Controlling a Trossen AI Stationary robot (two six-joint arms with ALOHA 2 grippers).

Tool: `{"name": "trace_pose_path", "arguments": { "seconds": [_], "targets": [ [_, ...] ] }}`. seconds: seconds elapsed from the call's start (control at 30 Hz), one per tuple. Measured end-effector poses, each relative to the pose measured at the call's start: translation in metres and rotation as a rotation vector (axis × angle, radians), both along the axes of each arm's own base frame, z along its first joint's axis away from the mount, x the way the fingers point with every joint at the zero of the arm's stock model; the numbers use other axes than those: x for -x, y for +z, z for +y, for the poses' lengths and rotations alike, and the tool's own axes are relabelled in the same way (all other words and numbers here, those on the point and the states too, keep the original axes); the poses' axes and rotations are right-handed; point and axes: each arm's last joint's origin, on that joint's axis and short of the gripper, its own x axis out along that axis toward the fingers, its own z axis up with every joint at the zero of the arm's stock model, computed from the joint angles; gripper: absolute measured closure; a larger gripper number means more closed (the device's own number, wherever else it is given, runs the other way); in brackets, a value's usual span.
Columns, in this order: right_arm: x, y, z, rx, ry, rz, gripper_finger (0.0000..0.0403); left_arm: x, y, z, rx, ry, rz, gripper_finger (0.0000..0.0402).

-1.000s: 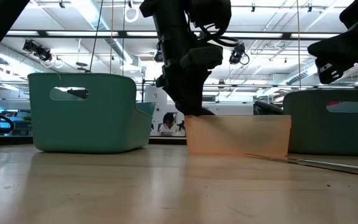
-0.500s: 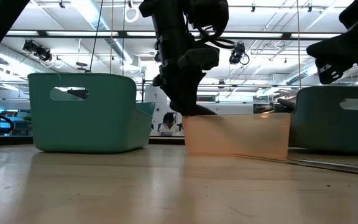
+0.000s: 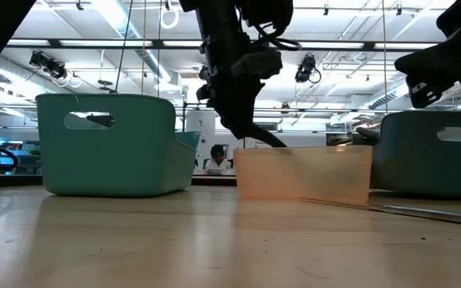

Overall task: Pick & Place Kitchen Items
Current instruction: Put the black serving spoon into the blue bin

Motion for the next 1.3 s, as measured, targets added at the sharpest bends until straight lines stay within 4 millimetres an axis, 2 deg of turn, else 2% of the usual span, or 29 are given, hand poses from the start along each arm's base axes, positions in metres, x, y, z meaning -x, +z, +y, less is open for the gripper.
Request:
{"name": "trace_pose_path", "arguments": {
  "seconds": [0.23, 0.47, 0.97, 1.17, 1.3],
  "targets": [
    [0.0, 0.0, 0.0, 0.0, 0.0, 0.0, 0.0394, 0.005, 0.011, 0.001, -0.031, 0.018, -0.015, 0.03],
    [0.0, 0.0, 0.0, -0.003, -0.002, -0.004, 0.0394, 0.013, 0.031, 0.003, -0.1, 0.011, -0.046, 0.0301],
    [0.0, 0.0, 0.0, -0.001, -0.008, -0.003, 0.0394, 0.013, 0.035, 0.005, -0.1, -0.055, -0.029, 0.0301],
    [0.0, 0.0, 0.0, -0.001, -0.008, -0.003, 0.0394, 0.012, 0.034, 0.015, -0.077, -0.104, -0.032, 0.0228],
    [0.0, 0.0, 0.0, -0.001, -0.007, -0.002, 0.0394, 0.009, 0.033, 0.022, -0.068, -0.114, -0.057, 0.022]
  ]
}}
